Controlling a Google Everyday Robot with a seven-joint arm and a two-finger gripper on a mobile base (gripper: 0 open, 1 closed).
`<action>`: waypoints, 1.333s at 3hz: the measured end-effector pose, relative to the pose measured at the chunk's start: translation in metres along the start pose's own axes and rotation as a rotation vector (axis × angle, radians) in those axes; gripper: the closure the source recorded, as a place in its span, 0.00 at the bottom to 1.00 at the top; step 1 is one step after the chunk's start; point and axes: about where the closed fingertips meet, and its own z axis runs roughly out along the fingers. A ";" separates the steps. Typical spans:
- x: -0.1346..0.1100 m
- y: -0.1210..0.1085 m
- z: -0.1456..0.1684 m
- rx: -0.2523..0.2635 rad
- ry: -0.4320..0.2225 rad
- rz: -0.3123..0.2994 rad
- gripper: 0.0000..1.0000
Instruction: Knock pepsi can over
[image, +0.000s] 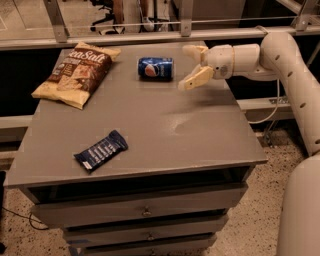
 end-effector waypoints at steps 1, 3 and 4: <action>0.001 -0.013 0.011 0.055 0.052 -0.007 0.00; 0.009 -0.042 -0.001 0.196 0.132 0.015 0.00; 0.012 -0.048 -0.036 0.240 0.172 0.042 0.00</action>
Offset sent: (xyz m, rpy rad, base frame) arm 0.0507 0.0024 -0.0029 -0.1481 -0.0082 -0.2468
